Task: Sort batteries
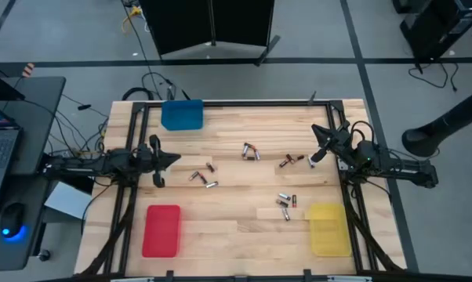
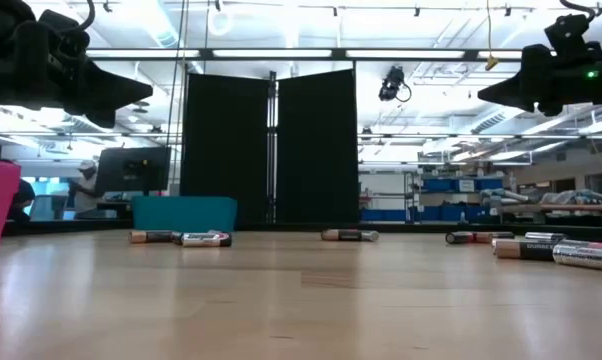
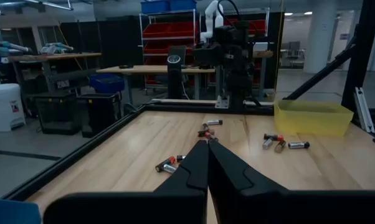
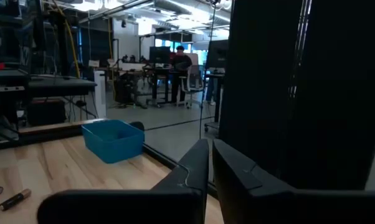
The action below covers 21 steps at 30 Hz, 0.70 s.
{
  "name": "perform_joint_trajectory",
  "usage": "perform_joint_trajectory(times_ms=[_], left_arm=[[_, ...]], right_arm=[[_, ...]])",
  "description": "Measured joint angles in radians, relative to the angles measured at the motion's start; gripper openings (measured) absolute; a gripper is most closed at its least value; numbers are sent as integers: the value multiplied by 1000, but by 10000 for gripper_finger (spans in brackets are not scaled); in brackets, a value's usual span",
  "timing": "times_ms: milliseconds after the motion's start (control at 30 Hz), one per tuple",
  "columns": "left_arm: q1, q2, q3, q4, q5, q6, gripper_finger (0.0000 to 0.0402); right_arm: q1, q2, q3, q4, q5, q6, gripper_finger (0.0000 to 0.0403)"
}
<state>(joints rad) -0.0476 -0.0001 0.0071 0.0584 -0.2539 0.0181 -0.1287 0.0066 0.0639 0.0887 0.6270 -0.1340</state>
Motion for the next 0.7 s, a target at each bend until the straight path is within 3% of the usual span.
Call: perform_joint_trajectory(times_ms=[700], left_arm=[[0,0,0,-16,-7,1,12]], right_arm=[[0,0,0,0,0,0,34]])
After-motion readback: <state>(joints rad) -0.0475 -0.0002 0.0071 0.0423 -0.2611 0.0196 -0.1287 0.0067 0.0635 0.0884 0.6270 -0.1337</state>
